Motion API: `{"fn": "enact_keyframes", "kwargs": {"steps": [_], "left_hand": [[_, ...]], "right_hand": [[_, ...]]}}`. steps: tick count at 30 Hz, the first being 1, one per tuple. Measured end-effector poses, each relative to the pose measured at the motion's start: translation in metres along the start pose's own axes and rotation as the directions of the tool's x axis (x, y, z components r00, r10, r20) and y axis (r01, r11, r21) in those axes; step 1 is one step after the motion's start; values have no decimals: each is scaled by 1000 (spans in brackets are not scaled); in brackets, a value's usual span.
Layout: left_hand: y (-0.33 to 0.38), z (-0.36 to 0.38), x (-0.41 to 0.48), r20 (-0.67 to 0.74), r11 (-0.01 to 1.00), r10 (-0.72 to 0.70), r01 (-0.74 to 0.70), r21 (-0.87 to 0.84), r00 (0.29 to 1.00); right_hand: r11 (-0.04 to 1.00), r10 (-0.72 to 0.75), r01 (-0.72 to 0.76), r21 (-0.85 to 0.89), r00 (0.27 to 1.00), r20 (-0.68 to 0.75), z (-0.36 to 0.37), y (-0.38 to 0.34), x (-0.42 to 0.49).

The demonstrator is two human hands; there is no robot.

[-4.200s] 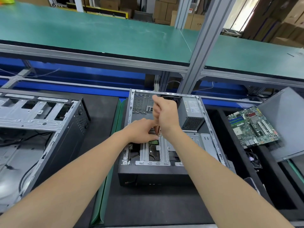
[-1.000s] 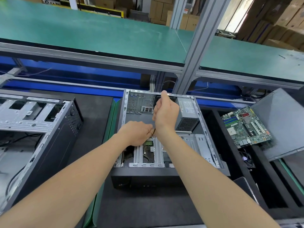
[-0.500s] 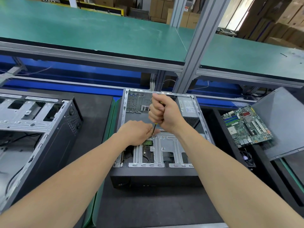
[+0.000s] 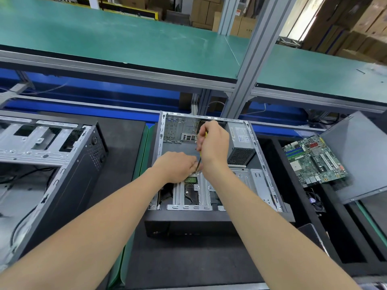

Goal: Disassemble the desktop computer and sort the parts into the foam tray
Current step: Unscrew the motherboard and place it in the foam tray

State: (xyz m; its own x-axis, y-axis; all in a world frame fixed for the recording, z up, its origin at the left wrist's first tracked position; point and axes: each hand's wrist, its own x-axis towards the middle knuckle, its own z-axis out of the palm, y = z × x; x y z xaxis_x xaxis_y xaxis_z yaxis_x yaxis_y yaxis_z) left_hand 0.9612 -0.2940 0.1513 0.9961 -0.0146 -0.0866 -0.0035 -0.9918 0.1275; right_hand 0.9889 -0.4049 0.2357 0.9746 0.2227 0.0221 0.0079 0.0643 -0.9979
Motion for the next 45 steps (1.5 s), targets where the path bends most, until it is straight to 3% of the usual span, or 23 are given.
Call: {"fn": "enact_keyframes", "kwargs": {"steps": [3, 6, 12, 16, 19, 22, 24, 26, 29, 33, 38, 45], "left_hand": [[1, 0, 1, -9, 1000, -3, 3, 4, 1000], [0, -1, 1, 4, 1000, -11, 11, 20, 1000], [0, 1, 1, -16, 999, 15, -14, 34, 1000], [-1, 1, 0, -18, 1000, 3, -3, 13, 1000], [0, 1, 1, -6, 1000, -14, 14, 9, 1000], [-1, 2, 1, 5, 999, -33, 33, -12, 999], [-1, 1, 0, 1, 999, -31, 31, -25, 1000], [0, 0, 0, 0, 1000, -21, 21, -13, 1000], [0, 1, 0, 1, 999, -28, 28, -31, 1000], [0, 1, 0, -14, 999, -19, 18, -32, 1000], [-1, 2, 0, -16, 1000, -23, 23, 7, 1000], [0, 3, 0, -28, 1000, -31, 31, 3, 999]], "right_hand": [[995, -10, 9, 100, 1000, 5, 0, 3, 0], [989, 41, -69, 129, 978, 204, -5, 1, 11], [952, 105, -251, 175, 805, 584, -27, 1, 35], [942, 119, -300, 152, 720, 684, -26, -3, 40], [956, 100, -264, 130, 707, 700, -24, -5, 36], [996, 46, -80, 29, 794, 606, -23, -5, 24], [999, -10, 31, -40, 899, 437, -20, -6, 13], [1000, 11, -16, 24, 978, 209, -14, -4, 6], [999, 25, -24, 38, 999, -25, -2, 1, 1], [994, -55, 65, 92, 993, -106, 5, 8, -3], [987, -9, -37, 158, 959, 282, -7, 6, 12], [934, 94, -290, 211, 766, 636, -26, 7, 38]]}}
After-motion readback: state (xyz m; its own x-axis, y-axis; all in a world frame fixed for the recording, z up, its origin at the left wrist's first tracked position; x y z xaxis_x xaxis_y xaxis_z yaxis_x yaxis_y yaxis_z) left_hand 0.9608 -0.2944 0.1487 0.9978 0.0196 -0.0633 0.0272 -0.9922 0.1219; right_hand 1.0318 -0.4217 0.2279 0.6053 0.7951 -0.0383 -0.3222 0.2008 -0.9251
